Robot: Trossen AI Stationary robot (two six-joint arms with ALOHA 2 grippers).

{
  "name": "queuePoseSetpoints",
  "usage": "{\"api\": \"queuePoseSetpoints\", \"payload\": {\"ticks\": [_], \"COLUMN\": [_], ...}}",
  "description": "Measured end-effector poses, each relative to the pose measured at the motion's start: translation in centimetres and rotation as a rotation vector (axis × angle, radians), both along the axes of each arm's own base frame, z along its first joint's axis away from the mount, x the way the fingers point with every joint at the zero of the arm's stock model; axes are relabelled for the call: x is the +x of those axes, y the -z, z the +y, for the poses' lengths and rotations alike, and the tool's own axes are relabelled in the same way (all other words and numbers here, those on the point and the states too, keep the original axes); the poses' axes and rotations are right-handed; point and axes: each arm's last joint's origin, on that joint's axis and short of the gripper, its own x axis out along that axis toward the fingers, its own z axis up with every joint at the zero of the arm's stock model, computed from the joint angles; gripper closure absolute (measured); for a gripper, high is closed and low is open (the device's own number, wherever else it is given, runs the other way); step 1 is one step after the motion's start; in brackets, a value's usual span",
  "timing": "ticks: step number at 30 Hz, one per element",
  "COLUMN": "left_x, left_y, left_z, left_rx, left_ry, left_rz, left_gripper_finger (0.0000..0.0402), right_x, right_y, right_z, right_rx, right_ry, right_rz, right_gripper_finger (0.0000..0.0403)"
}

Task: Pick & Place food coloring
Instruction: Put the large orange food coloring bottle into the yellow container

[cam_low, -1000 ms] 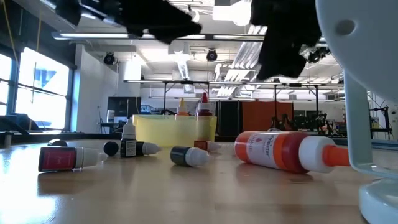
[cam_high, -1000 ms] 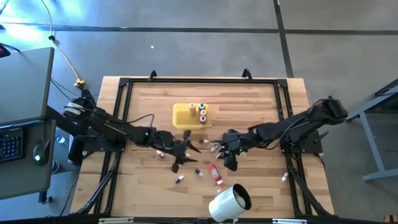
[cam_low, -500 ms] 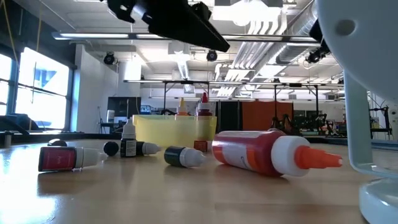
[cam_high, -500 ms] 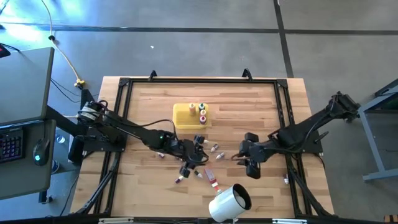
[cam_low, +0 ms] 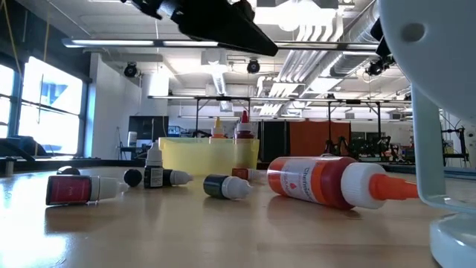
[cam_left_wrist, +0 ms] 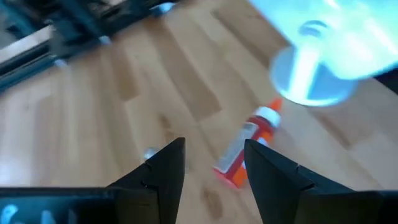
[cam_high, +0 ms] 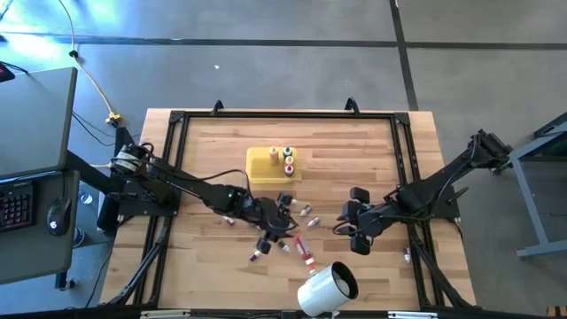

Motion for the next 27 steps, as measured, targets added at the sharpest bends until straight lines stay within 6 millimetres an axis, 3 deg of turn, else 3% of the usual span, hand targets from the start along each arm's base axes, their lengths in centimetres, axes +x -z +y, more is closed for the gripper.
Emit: {"api": "queuePoseSetpoints", "payload": {"ticks": [9, 15, 21, 27], "left_x": [0.0, 1.3, 2.1, 3.0], "left_y": [-0.2, 1.2, 4.2, 6.9], "left_z": [-0.3, -0.7, -1.0, -1.3], "left_rx": [-0.006, -0.004, 0.061, 0.057], "left_ry": [0.104, 0.146, 0.178, 0.195], "left_rz": [-0.023, -0.078, -0.008, 0.021], "left_gripper_finger": [0.0237, 0.0190, 0.0141, 0.0137], "right_x": [0.0, 0.1, 0.3, 0.4], "right_y": [0.0, -0.1, -0.3, -0.4], "right_z": [0.0, 0.0, 0.2, 0.2], "right_rx": [0.000, 0.007, 0.025, 0.019], "right_ry": [0.001, 0.001, 0.001, -0.010], "right_rz": [-0.001, -0.012, -0.044, -0.054], "right_gripper_finger": [0.0249, 0.0249, 0.0249, 0.0249]}}
